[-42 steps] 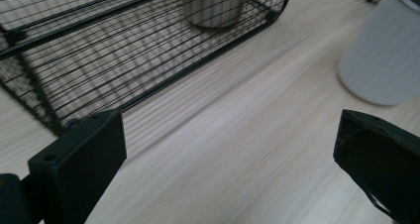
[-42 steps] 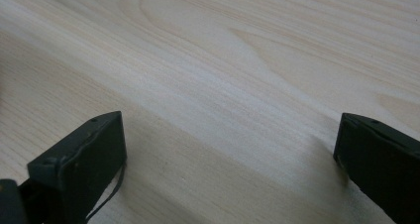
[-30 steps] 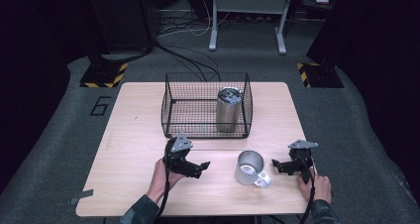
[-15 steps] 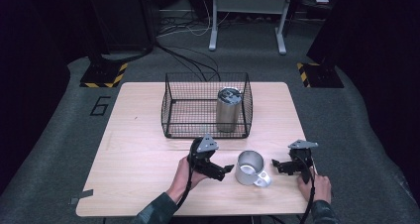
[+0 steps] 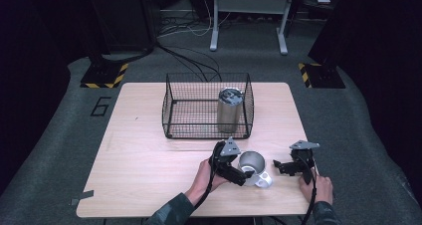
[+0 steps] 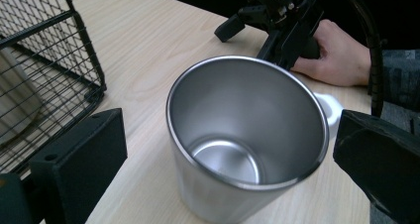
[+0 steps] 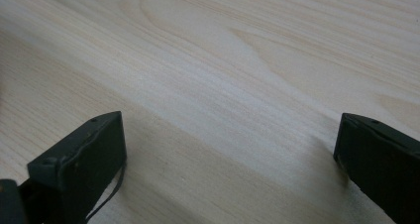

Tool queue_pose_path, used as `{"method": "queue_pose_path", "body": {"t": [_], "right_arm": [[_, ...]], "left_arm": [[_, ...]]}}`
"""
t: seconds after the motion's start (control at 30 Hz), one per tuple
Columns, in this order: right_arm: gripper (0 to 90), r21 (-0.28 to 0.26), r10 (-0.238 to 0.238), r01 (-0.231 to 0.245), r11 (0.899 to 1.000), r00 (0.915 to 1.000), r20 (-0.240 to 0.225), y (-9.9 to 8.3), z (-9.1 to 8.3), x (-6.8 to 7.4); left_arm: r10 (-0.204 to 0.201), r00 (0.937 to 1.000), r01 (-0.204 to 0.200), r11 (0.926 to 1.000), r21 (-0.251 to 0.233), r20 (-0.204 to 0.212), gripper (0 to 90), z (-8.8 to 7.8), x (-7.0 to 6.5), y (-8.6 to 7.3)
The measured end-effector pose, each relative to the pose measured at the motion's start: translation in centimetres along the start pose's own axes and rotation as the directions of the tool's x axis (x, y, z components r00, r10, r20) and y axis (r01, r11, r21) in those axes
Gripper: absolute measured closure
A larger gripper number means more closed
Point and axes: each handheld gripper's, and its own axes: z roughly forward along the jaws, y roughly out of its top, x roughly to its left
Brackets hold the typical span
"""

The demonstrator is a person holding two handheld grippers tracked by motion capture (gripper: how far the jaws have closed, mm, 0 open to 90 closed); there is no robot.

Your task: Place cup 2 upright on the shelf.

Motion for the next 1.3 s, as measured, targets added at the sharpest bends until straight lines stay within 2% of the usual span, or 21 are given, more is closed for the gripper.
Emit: {"method": "queue_pose_path", "body": {"t": [0.13,0.27,0.5,0.6,0.7,0.83,1.03,1.13,1.3], "right_arm": [[0.0,-0.002,0.001,-0.001,1.000,1.0000,-0.001,0.0,0.0,0.0],[0.0,0.003,-0.001,0.001,1.000,1.0000,-0.003,0.0,0.0,0.0],[0.0,-0.002,0.000,0.000,1.000,1.0000,-0.002,0.0,0.0,0.0],[0.0,0.000,-0.001,0.001,1.000,1.0000,-0.003,0.0,0.0,0.0],[0.0,-0.002,0.002,-0.002,1.000,1.0000,-0.001,0.0,0.0,0.0],[0.0,0.003,-0.003,0.003,1.000,1.0000,-0.006,0.0,0.0,0.0],[0.0,0.002,-0.001,0.001,1.000,1.0000,-0.004,0.0,0.0,0.0],[0.0,0.004,-0.002,0.002,1.000,1.0000,-0.004,0.0,0.0,0.0],[0.0,0.001,-0.001,0.001,1.000,1.0000,-0.003,0.0,0.0,0.0]], "left_arm": [[-0.002,1.0000,0.002,0.9998,-0.020,0.004,0.1,0.7,-0.5,0.6],[0.013,0.9999,-0.013,0.9999,-0.004,-0.003,0.1,1.7,-1.1,0.6],[0.006,1.0000,-0.006,0.9999,0.009,-0.006,0.5,2.7,-1.3,0.7],[0.017,0.9998,-0.017,0.9997,0.014,-0.012,1.7,3.1,-1.3,0.6],[0.022,0.9996,-0.021,0.9997,0.015,-0.017,5.0,3.3,-1.2,0.4],[0.001,1.0000,-0.001,1.0000,-0.005,-0.005,5.2,3.4,-1.1,0.0],[0.001,1.0000,-0.001,1.0000,-0.009,0.001,6.1,3.3,-1.0,0.0],[0.014,0.9999,-0.014,0.9998,-0.017,0.002,6.2,3.2,-0.9,-0.1],[0.002,0.9995,-0.003,0.9996,-0.027,-0.032,6.3,2.8,-0.6,-0.3]]}}
